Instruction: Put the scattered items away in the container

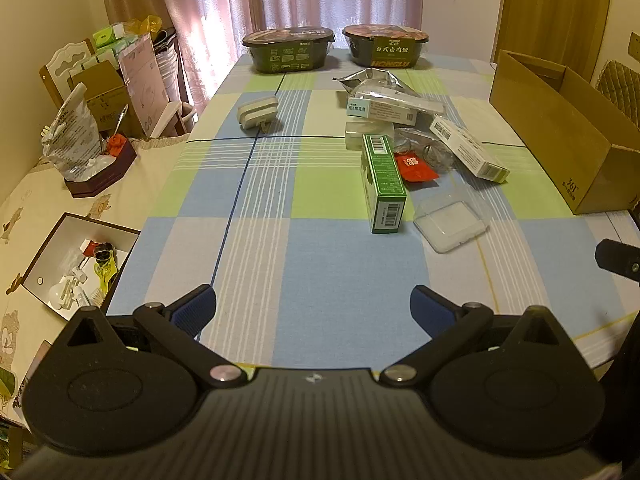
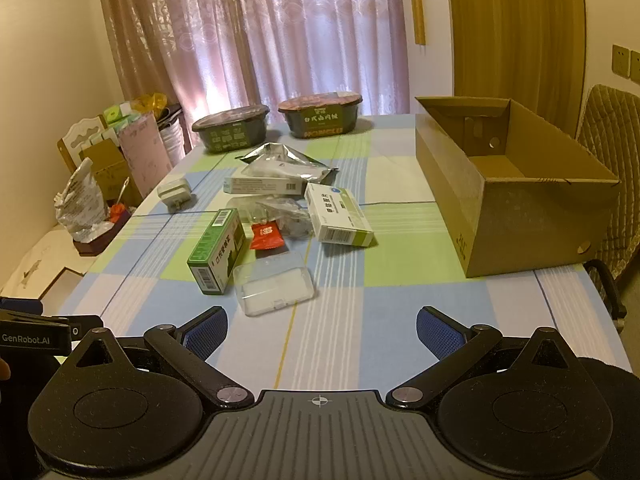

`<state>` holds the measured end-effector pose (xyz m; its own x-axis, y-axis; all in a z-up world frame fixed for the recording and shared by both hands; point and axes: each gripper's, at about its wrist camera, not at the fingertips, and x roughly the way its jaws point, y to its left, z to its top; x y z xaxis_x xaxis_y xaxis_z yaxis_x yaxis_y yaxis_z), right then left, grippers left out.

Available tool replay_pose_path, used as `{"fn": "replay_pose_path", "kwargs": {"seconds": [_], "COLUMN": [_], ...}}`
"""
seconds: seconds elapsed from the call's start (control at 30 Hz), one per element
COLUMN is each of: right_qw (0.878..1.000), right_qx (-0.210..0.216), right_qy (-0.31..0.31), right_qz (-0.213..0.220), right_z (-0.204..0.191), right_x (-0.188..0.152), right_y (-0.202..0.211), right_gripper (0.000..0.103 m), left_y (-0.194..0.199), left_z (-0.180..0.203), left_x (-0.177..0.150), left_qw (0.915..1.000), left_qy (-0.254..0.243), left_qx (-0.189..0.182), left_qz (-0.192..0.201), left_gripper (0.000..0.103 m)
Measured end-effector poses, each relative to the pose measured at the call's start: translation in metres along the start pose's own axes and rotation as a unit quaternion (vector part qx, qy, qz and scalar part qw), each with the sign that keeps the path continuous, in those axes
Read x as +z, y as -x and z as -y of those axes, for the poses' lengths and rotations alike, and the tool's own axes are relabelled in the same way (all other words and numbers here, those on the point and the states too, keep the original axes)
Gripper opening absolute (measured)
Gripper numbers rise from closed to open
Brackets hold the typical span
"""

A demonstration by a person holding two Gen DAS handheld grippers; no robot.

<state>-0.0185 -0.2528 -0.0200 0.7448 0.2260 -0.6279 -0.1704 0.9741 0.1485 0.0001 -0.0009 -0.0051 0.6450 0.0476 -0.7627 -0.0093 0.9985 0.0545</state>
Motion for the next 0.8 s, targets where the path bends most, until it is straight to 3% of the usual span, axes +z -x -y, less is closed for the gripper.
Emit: {"fn": "replay_pose_path", "kwargs": {"seconds": [0.8], "right_qw": [1.000], "right_qx": [0.002], "right_qy": [-0.003], "right_qz": [-0.001], "right_z": [0.0010], "right_x": [0.0011], "right_y": [0.0000], "right_gripper": [0.103], "left_y": [-0.0010], "left_z": [-0.0008], "left_x": [-0.0001], "left_qw": [1.0000], "left_qy": [0.002], "left_qx": [-0.001], "left_qz": [0.000], "left_gripper": [0.102]}}
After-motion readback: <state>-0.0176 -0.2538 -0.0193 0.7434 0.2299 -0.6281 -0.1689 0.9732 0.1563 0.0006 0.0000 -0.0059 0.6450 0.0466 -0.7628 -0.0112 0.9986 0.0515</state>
